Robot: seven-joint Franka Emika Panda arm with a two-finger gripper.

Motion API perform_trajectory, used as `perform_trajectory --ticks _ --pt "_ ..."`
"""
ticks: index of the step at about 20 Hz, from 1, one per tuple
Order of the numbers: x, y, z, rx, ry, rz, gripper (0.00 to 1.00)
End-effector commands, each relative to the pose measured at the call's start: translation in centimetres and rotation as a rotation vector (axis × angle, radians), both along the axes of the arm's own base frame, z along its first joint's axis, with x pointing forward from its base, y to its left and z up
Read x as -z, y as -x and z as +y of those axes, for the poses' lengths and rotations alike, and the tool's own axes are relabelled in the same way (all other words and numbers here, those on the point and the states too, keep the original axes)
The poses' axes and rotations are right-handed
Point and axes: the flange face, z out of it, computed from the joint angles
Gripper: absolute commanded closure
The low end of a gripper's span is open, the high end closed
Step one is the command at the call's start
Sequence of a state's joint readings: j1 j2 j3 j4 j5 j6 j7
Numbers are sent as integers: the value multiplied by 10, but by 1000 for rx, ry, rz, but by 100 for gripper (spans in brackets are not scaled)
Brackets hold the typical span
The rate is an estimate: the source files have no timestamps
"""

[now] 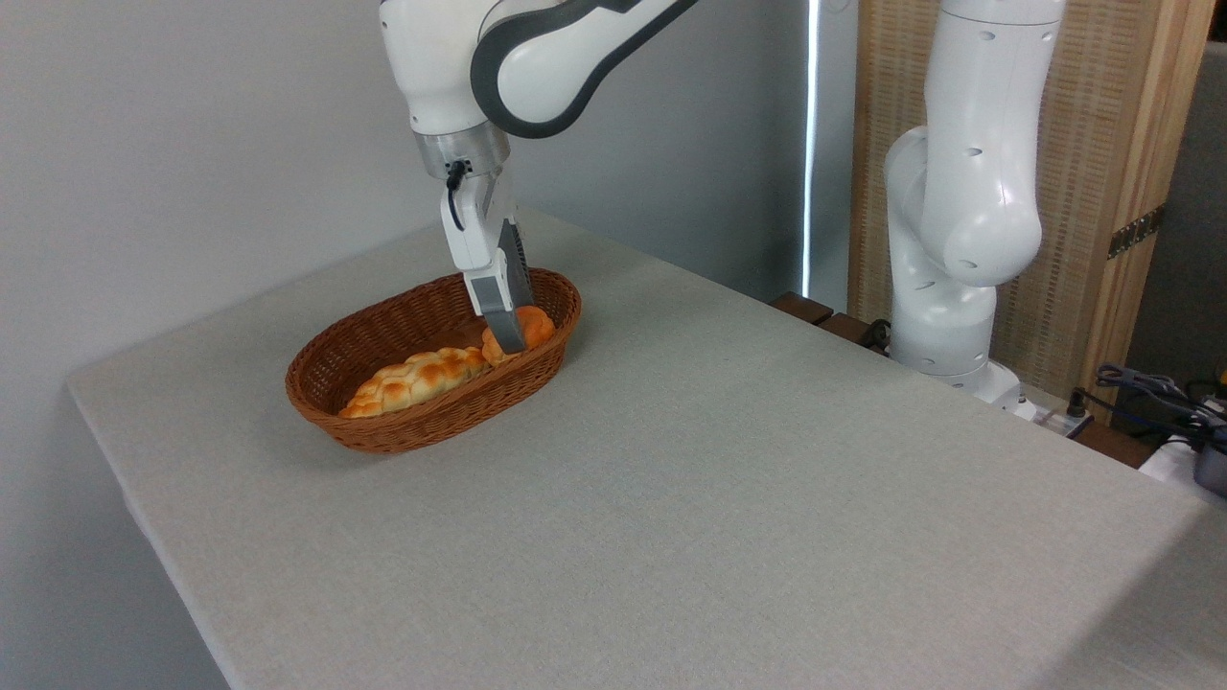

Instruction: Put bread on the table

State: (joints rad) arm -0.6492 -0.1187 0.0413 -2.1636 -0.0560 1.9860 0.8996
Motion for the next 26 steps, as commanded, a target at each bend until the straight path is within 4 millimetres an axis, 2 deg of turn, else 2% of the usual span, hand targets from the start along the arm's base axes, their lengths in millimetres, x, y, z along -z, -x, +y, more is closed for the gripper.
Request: perform_trajectory --ticks 1,4,5,6,9,11,23,26 --pt "5 -1 5 8 3 -4 0" --pt "10 -2 6 6 1 -3 0" --pt "10 -2 6 6 2 -4 6" --pt "10 -2 6 6 2 -4 18" --pt "10 -3 8 1 3 -5 43" --pt "10 -3 8 8 -7 -12 50" --pt "9 -4 9 8 -20 -22 50" --pt "-2 -6 14 -11 -8 -32 50"
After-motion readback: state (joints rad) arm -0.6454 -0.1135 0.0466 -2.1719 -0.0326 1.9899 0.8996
